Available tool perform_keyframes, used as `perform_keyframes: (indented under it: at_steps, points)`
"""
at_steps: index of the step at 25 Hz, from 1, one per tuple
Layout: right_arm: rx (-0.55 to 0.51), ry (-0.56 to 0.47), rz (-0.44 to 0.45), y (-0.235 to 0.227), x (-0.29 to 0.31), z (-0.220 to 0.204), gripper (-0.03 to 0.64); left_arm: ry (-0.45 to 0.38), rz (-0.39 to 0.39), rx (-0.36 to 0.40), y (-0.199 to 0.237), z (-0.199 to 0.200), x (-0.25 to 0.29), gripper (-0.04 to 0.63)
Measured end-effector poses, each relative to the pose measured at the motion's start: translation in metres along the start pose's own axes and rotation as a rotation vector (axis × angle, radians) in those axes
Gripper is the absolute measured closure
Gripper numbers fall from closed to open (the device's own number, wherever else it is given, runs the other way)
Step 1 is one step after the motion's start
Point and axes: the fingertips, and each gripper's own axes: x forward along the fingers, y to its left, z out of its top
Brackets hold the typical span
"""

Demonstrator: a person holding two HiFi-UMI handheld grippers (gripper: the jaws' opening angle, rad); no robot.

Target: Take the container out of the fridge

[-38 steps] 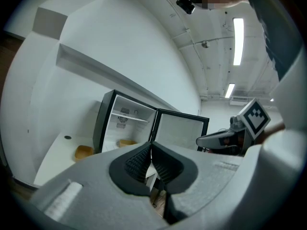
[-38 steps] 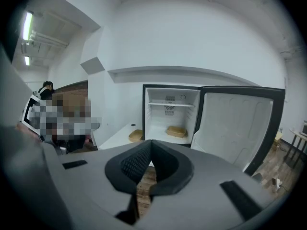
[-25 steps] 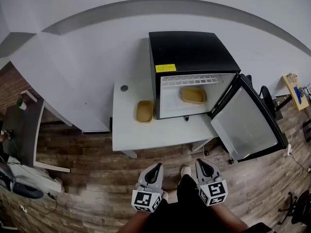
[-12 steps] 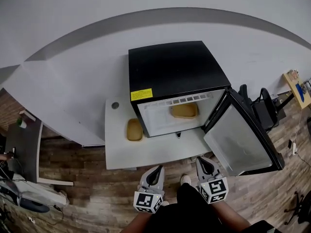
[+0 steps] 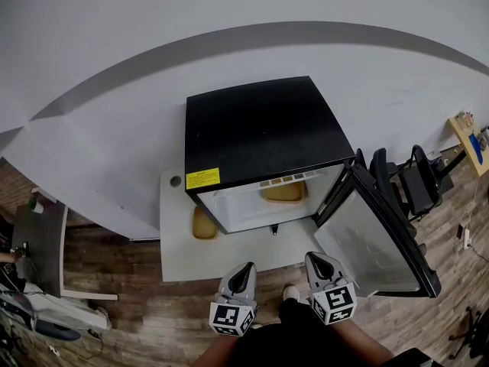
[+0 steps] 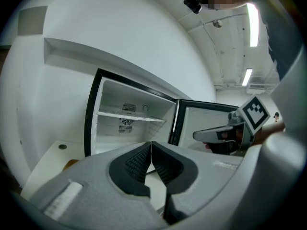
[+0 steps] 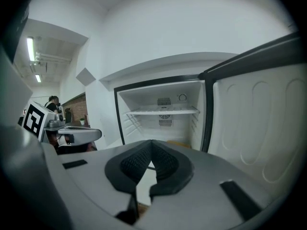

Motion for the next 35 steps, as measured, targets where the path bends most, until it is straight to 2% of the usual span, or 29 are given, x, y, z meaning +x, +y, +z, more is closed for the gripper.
perform_keyframes:
  at_steps: [7, 14, 20, 27, 35]
  points:
    - [-0.002, 0.004, 0.041, -0.034, 0.020, 0.001, 0.621, 0.026, 0.041, 0.016, 0.003, -0.004, 0.052, 0.580]
    - [-0.013, 0.020, 0.060, -0.059, 0.040, -0.001, 0.621, 0.035, 0.027, 0.015, -0.007, -0.006, 0.097, 0.580]
    - [-0.006, 0.011, 0.024, -0.061, 0.051, 0.014, 0.621, 0.045, -0.029, 0.020, -0.003, -0.003, 0.114, 0.578]
    - [0.027, -0.002, -0.070, -0.070, 0.054, 0.025, 0.621, 0.063, -0.108, 0.053, 0.009, 0.002, 0.123, 0.578]
    - [0.038, -0.003, -0.087, -0.060, 0.069, 0.027, 0.621, 0.074, -0.140, 0.049, 0.021, -0.003, 0.133, 0.578]
